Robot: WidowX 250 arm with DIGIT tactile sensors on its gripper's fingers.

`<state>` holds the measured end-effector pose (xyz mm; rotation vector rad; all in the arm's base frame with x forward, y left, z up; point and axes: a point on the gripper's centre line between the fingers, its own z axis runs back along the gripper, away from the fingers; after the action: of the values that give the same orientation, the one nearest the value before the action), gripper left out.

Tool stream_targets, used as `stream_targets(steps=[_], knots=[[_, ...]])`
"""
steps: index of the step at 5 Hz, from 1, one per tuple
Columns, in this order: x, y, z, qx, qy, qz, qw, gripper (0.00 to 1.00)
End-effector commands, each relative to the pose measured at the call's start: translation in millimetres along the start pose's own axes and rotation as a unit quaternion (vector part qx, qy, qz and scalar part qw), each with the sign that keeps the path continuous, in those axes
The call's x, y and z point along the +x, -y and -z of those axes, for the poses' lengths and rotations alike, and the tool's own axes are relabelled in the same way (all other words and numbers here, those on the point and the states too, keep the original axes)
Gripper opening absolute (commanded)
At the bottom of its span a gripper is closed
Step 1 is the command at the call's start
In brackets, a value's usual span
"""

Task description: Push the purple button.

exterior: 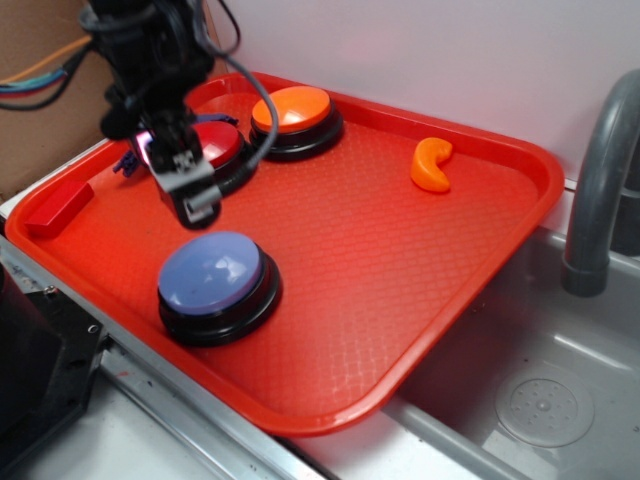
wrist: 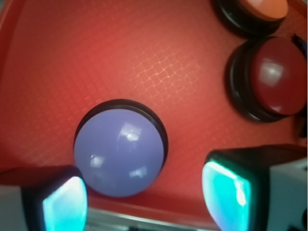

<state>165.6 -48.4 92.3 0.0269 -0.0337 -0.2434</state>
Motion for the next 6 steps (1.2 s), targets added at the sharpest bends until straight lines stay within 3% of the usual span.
stream_targets(steps=[1,6], knots=[[10.6,15.1,28.4,0.012,0.035,0.007,0.999,1.00],[13.6,15.8,41.6,0.000,0.013,0.023,1.000,1.00]])
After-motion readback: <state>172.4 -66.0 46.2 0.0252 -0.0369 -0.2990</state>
